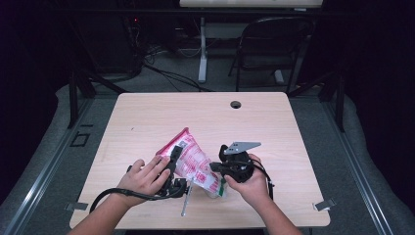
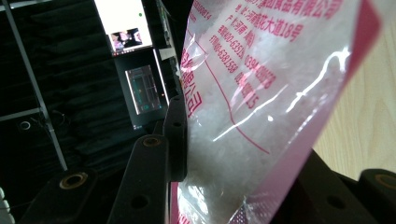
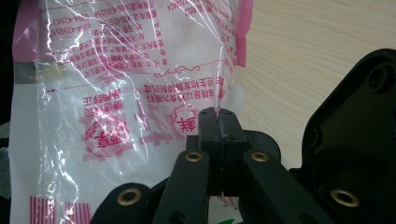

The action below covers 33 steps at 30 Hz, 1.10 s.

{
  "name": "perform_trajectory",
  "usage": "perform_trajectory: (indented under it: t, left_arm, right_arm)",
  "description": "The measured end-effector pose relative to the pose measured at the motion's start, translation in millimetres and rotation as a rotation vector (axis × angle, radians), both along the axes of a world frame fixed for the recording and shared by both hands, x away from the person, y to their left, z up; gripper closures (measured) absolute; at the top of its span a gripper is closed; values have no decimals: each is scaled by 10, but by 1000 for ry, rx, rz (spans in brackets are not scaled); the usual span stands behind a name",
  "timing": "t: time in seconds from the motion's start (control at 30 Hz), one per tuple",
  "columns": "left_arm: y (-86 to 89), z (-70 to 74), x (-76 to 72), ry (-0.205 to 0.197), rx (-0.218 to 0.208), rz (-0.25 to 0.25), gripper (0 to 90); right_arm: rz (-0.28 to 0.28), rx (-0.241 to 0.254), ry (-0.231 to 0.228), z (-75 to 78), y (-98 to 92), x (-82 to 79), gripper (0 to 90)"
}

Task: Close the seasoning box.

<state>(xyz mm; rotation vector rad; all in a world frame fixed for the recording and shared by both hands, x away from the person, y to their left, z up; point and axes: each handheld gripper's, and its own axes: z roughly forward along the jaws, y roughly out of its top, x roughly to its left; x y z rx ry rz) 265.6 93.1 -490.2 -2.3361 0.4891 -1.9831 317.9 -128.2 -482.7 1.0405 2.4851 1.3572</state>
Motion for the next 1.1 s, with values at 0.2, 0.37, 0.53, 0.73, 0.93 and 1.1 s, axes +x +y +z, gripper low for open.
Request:
perform_trajectory:
  t: [0.2,0.37,0.53,0.73,0.93,1.1]
  left_arm:
    - [2,5,3,2,-3,-1,688]
    - [1,9,0,-1,8,-1,691]
    - [2,6,6,4,4,0,693]
    - [3,6,5,7,7,2,696]
    - [2,9,4,2,11,-2,698]
    - [1,11,7,5,13,1,700]
  right_arm:
    - [-1,4,-1,-3,5,0,900]
    - [-1,4,0,-4,6,0,900]
    - [-2,5,-2,-5,10,0,900]
    - [-1,2,-1,-5,12,2,900]
    - [-3,5,-1,-4,14,3,900]
    - [-3,4,-2,-4,18,3,900]
